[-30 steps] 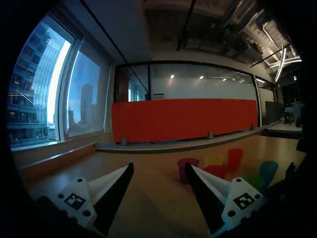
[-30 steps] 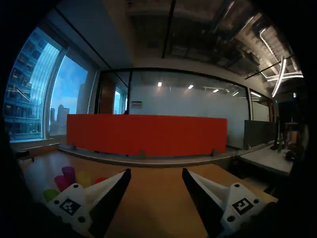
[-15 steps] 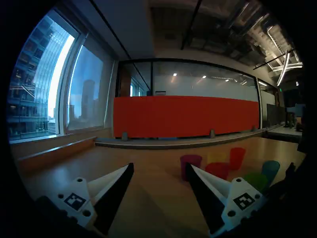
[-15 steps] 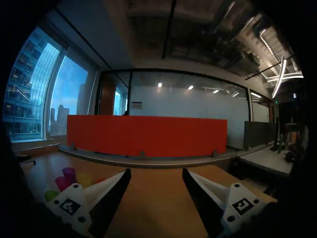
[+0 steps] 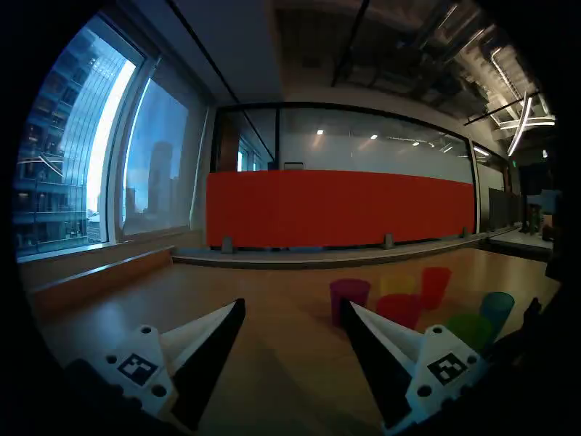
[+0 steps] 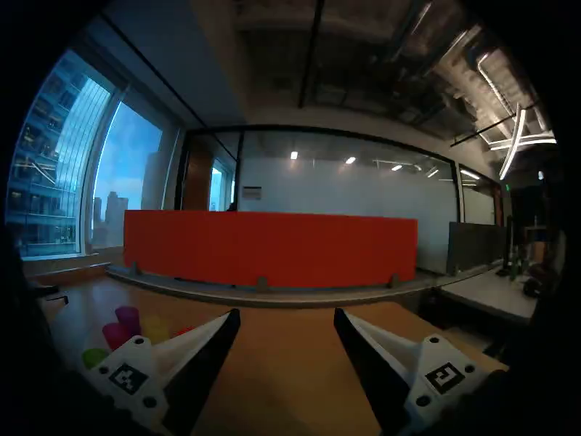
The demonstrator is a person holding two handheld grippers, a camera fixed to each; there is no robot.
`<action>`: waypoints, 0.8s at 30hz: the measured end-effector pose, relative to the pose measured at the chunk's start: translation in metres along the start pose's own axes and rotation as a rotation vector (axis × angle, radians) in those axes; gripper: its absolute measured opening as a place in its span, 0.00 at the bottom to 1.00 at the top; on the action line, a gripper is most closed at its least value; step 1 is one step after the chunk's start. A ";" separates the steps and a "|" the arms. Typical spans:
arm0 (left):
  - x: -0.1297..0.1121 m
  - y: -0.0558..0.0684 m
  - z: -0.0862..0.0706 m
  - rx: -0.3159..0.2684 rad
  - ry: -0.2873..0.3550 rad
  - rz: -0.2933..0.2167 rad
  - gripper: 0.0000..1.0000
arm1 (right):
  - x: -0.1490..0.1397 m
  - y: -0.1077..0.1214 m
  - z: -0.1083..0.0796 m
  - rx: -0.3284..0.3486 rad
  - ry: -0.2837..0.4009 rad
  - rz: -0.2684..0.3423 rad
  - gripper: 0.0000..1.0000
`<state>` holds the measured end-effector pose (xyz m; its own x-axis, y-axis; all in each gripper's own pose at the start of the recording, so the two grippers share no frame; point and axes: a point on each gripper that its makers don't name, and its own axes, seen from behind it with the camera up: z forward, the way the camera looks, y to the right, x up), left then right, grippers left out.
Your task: Pour water
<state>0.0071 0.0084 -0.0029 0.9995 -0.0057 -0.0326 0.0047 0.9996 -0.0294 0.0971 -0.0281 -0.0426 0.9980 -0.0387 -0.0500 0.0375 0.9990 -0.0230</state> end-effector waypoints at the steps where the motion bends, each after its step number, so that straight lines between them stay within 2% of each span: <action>1: 0.000 0.000 0.000 0.000 0.000 0.000 0.96 | 0.000 0.000 0.000 0.001 0.000 0.001 1.00; 15: -0.002 0.000 0.001 -0.002 -0.003 0.003 0.96 | -0.001 -0.002 -0.001 0.014 0.007 0.002 1.00; 24: -0.002 0.001 0.001 -0.002 -0.004 0.003 0.96 | -0.003 -0.002 -0.002 0.027 0.037 -0.005 1.00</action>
<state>0.0051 0.0090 -0.0017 0.9996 -0.0026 -0.0290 0.0017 0.9995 -0.0311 0.0940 -0.0303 -0.0443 0.9953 -0.0441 -0.0865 0.0446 0.9990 0.0039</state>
